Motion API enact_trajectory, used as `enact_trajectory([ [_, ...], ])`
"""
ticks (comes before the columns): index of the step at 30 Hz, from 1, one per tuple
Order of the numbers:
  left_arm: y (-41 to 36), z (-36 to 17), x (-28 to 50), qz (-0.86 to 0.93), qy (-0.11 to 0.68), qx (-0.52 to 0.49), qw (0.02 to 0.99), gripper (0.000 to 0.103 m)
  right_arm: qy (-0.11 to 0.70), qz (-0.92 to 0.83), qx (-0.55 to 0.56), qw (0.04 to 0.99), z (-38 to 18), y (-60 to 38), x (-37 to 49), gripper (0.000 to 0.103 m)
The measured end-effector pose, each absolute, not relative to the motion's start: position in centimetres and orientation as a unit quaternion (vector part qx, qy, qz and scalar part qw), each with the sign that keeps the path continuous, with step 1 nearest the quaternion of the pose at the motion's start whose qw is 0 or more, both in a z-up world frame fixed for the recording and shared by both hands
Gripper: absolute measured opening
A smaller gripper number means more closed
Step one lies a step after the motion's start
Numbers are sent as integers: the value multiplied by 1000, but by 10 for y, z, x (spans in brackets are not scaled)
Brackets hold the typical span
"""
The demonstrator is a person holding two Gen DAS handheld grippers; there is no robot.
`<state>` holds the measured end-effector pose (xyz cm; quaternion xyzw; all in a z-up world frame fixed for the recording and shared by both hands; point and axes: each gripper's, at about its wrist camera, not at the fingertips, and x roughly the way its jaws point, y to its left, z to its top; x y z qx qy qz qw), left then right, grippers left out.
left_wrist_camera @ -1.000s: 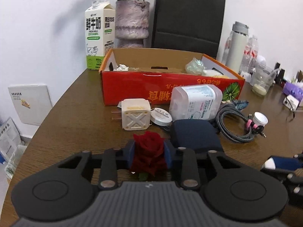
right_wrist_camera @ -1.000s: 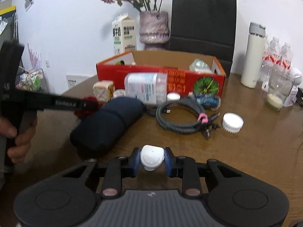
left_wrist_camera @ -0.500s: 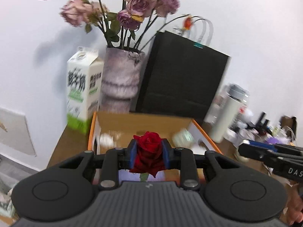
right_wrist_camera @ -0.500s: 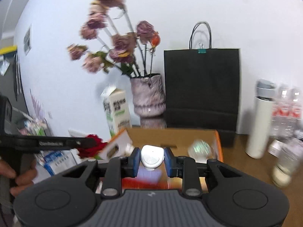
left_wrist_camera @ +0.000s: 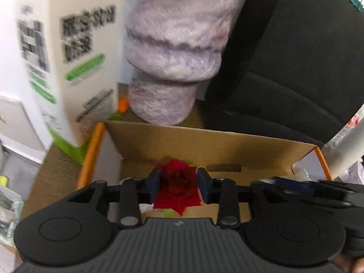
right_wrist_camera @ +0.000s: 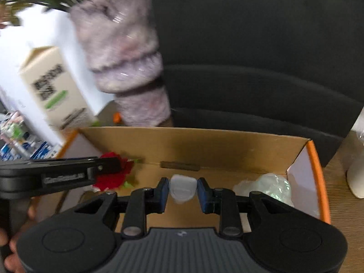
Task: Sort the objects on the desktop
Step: 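Carry the earbud case and rose into the box and open both tools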
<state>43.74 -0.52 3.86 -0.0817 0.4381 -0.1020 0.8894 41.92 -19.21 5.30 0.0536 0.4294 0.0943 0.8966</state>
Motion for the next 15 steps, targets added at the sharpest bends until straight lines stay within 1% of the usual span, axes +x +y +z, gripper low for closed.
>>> enact_trajectory([
  [1, -6, 37, 439, -104, 439, -81, 889, 46, 432, 95, 50, 895, 48, -191, 423, 28],
  [2, -6, 36, 440, -101, 440, -79, 889, 50, 435, 95, 45, 894, 45, -189, 426, 32],
  [3, -6, 37, 440, -98, 439, -76, 890, 58, 437, 96, 40, 894, 44, -186, 429, 35],
  [5, -2, 40, 438, -106, 438, -79, 889, 61, 436, 96, 40, 894, 45, -187, 428, 53],
  [6, 0, 44, 436, -110, 436, -86, 889, 64, 430, 95, 46, 896, 49, -190, 425, 56],
  [7, 2, 48, 434, -111, 431, -95, 891, 69, 423, 96, 53, 899, 53, -193, 422, 59],
  [11, 1, 75, 418, -106, 409, -69, 904, 74, 405, 94, 65, 907, 76, -206, 410, 60],
  [12, -2, 81, 412, -107, 401, -62, 908, 79, 401, 89, 64, 910, 82, -210, 407, 60],
  [13, -4, 87, 406, -106, 394, -53, 912, 85, 399, 82, 60, 911, 87, -212, 404, 63],
  [14, -7, 91, 399, -103, 385, -40, 916, 85, 399, 77, 57, 912, 92, -214, 401, 68],
  [15, -10, 95, 393, -98, 379, -26, 920, 85, 401, 73, 53, 911, 95, -216, 399, 71],
])
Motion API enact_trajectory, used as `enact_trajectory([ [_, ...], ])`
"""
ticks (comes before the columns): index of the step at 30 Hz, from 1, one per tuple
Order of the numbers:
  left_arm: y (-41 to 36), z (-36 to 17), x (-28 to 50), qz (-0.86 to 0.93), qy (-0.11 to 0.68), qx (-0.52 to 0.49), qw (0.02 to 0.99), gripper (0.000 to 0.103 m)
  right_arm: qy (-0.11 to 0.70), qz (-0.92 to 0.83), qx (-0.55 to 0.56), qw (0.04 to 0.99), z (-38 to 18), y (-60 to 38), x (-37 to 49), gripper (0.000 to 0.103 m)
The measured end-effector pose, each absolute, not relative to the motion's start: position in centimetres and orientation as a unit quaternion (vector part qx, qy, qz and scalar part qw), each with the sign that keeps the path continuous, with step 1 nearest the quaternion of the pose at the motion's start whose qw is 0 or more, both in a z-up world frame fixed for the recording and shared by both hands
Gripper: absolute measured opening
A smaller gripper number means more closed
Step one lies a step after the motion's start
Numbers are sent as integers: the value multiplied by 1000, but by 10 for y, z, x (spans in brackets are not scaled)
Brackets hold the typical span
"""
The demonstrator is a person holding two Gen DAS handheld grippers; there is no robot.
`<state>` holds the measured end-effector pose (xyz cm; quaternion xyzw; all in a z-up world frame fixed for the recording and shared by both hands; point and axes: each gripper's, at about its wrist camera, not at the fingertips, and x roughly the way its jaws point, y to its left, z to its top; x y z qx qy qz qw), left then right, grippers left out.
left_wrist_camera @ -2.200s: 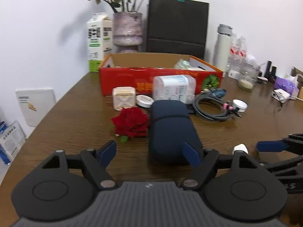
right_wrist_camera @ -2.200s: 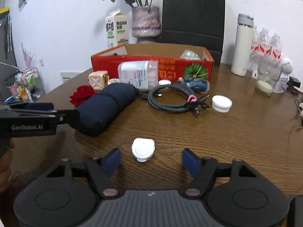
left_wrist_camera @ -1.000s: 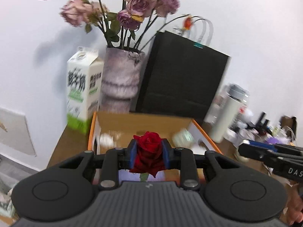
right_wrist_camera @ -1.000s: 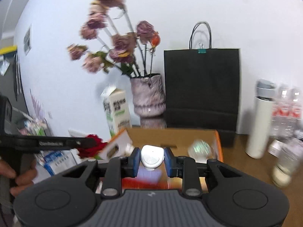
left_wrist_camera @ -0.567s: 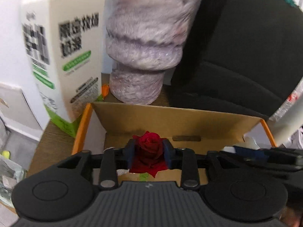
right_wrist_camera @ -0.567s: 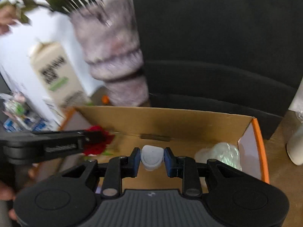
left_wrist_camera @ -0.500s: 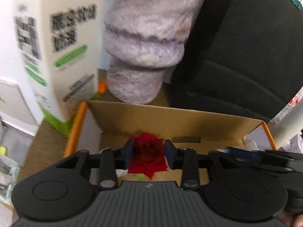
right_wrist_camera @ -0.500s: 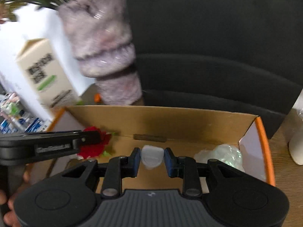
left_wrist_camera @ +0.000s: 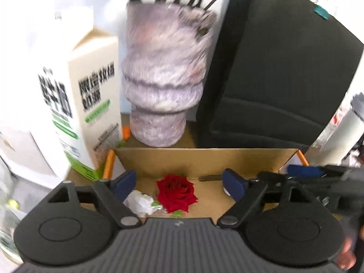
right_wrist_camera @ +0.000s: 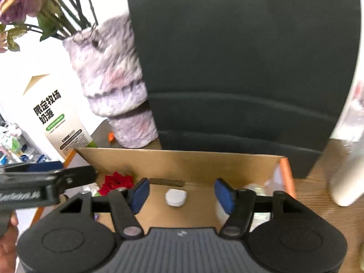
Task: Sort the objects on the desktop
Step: 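Carry the earbud case and rose into the box and open both tools, then withdraw both tools from the box and reach toward the navy case and cable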
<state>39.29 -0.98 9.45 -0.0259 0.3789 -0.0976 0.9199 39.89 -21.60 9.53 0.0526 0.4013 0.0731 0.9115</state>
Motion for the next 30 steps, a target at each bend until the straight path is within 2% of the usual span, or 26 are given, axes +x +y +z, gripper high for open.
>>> enact_trajectory([
  [1, -12, 97, 388, -94, 377, -15, 921, 85, 403, 71, 49, 911, 98, -219, 393, 74],
  [4, -11, 105, 370, -77, 377, -6, 923, 86, 401, 62, 46, 913, 108, -225, 373, 74],
  [6, -4, 109, 353, -63, 377, -13, 924, 92, 397, 48, 43, 915, 115, -229, 357, 74],
  [9, 5, 113, 321, -59, 371, -6, 927, 93, 401, 33, 32, 915, 120, -230, 331, 82],
  [17, 19, 124, 234, -39, 338, -13, 940, 97, 351, 19, 70, 934, 129, -228, 230, 87],
  [22, 22, 123, 177, -81, 328, -38, 940, 98, 297, 31, 98, 949, 123, -220, 158, 87],
  [30, 9, 92, 84, -87, 292, -15, 952, 100, 287, 32, 65, 955, 90, -213, 61, 87],
])
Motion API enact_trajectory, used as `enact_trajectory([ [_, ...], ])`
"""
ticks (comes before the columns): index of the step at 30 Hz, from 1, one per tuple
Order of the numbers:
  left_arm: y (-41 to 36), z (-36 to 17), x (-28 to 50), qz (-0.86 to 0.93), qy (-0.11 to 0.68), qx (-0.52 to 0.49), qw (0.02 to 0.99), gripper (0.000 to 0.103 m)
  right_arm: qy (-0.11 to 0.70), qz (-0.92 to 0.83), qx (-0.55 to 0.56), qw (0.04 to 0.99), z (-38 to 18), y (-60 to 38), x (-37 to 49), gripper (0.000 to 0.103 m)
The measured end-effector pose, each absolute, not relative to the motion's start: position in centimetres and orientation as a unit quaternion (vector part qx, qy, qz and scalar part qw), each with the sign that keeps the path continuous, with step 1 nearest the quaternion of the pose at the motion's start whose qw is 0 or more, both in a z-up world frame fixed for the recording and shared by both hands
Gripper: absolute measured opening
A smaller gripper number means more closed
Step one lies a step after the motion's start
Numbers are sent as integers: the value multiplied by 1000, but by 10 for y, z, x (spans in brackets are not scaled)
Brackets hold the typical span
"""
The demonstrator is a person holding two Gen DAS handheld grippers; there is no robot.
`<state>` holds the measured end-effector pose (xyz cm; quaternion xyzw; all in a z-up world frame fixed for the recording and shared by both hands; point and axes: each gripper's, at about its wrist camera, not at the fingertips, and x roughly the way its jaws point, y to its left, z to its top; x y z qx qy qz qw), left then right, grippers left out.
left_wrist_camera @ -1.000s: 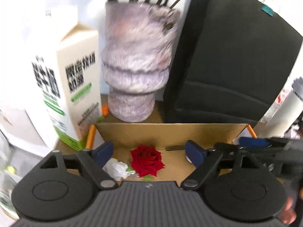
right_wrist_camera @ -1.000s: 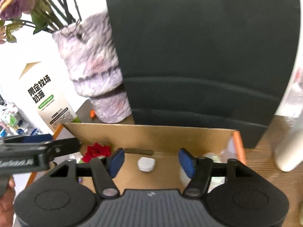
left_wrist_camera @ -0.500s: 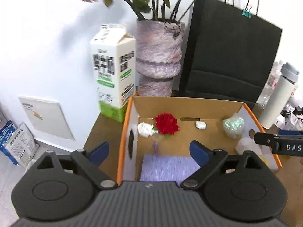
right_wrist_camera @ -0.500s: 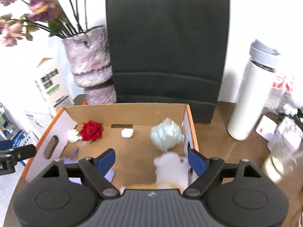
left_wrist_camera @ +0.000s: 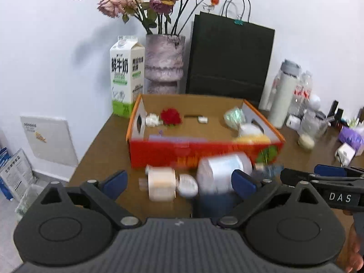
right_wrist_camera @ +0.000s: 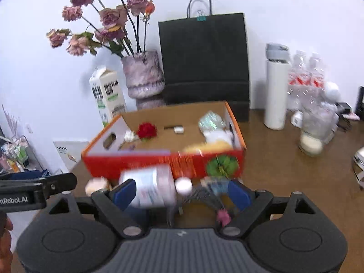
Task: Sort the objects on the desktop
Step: 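Withdraw both tools from the box and reach toward the navy case and cable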
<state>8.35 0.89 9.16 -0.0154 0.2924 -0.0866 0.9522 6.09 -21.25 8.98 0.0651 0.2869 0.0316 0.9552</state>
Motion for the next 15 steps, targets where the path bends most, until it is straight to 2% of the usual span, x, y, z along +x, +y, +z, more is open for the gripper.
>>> enact_trajectory([
  [8, -9, 43, 8, -105, 321, -12, 941, 100, 312, 28, 55, 948, 35, -212, -14, 87],
  [15, -12, 30, 5, -93, 330, -22, 939, 100, 316, 27, 43, 947, 28, -205, -18, 81],
])
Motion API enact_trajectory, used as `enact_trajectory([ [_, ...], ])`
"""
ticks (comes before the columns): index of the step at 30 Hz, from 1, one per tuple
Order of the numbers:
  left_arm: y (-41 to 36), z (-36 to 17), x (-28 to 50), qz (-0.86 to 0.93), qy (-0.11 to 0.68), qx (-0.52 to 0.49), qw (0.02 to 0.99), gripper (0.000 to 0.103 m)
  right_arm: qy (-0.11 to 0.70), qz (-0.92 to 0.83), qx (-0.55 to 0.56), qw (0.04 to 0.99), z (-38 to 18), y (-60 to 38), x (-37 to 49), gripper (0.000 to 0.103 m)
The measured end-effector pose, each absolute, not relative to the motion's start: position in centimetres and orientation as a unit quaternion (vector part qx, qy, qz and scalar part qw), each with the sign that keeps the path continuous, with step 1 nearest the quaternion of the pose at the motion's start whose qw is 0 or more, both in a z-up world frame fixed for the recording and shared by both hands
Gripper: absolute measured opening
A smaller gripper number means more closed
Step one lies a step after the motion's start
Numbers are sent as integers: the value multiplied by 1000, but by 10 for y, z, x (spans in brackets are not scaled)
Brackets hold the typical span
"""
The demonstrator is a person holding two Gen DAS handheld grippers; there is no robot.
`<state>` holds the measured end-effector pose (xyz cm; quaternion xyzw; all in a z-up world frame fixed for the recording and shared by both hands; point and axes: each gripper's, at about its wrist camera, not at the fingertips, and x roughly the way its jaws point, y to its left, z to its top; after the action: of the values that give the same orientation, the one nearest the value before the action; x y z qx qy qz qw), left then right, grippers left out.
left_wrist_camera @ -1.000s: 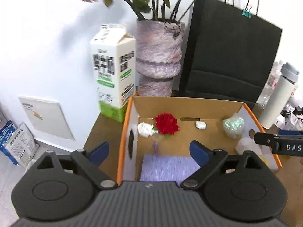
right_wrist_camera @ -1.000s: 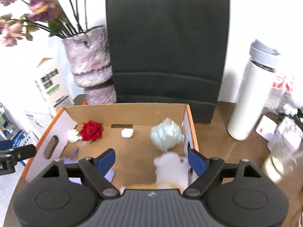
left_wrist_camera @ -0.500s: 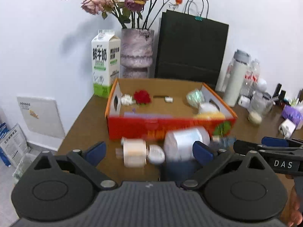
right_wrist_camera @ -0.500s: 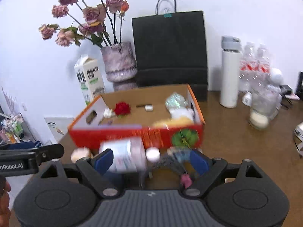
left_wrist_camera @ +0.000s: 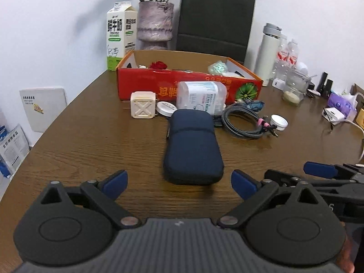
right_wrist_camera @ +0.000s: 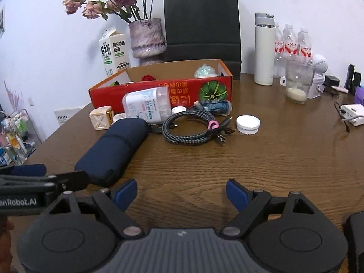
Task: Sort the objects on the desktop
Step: 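Withdraw both tools from the box and reach toward the navy case and cable, then grasp the navy zip case with the left tool while the right tool grasps the black cable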
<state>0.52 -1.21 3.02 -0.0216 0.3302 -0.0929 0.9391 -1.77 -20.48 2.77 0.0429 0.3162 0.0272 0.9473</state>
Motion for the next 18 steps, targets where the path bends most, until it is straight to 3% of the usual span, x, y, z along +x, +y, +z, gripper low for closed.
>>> enact_trajectory([
  [5, -11, 27, 15, -95, 332, -26, 938, 98, 300, 10, 51, 953, 29, -212, -11, 74],
  [8, -12, 26, 24, -105, 331, -30, 937, 93, 300, -13, 59, 952, 25, -221, -3, 67],
  [10, -16, 27, 34, -113, 331, -29, 936, 83, 298, -24, 69, 952, 24, -229, 4, 67],
  [12, -24, 28, 46, -117, 331, -19, 936, 80, 297, -36, 79, 951, 25, -238, 15, 66],
  [15, -37, 27, 65, -132, 326, -1, 936, 80, 291, -45, 86, 952, 29, -247, 33, 65],
  [18, -46, 20, 89, -138, 346, 1, 928, 80, 298, -39, 95, 949, 27, -249, 57, 56],
])
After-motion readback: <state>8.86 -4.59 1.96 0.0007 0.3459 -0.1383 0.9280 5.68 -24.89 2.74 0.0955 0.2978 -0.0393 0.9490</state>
